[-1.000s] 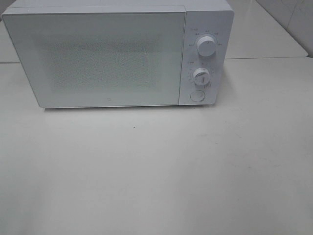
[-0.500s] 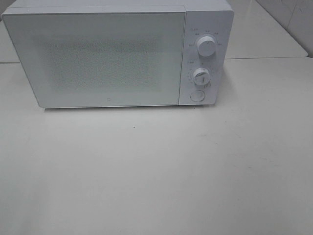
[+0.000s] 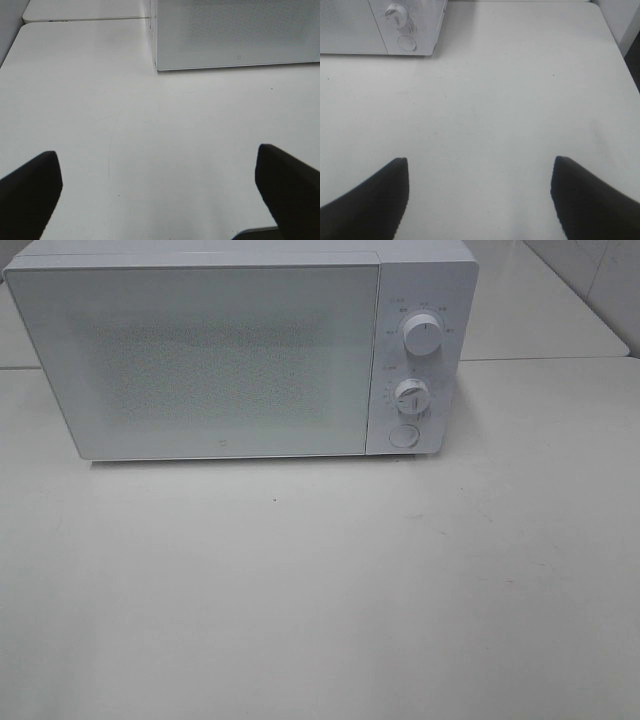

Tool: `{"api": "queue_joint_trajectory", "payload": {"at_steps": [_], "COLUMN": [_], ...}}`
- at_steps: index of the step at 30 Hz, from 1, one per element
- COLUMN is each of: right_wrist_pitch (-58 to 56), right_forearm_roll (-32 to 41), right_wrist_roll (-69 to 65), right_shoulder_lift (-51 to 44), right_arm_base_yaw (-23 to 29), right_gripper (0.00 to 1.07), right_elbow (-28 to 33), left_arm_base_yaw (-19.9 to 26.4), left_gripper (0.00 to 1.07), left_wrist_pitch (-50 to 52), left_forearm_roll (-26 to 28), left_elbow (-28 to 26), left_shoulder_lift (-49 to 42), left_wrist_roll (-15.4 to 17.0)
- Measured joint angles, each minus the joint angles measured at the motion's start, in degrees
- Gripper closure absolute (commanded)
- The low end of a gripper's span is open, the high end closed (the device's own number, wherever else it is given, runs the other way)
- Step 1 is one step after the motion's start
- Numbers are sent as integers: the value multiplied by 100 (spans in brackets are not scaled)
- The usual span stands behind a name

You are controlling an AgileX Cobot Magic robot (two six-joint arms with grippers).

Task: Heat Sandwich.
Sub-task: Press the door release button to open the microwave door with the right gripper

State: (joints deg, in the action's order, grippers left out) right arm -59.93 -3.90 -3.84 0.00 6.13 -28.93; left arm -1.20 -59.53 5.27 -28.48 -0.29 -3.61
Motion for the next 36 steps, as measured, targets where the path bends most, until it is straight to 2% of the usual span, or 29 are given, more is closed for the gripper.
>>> {"api": "queue_joint_trajectory", "payload": {"at_steps": [36], "right_wrist_pitch": [0], "right_forearm_roll": [29], "right_wrist_roll": [0], "right_shoulder_lift": [-17], "right_arm_base_yaw": [-97], "right_gripper": [29], "right_elbow": [-23], "left_arm_base_yaw": [0], "left_gripper": [3], "left_wrist_pitch": [0], "left_forearm_roll": [0], "left_elbow": [0], "left_shoulder_lift": [0], "left_wrist_roll": [0]}}
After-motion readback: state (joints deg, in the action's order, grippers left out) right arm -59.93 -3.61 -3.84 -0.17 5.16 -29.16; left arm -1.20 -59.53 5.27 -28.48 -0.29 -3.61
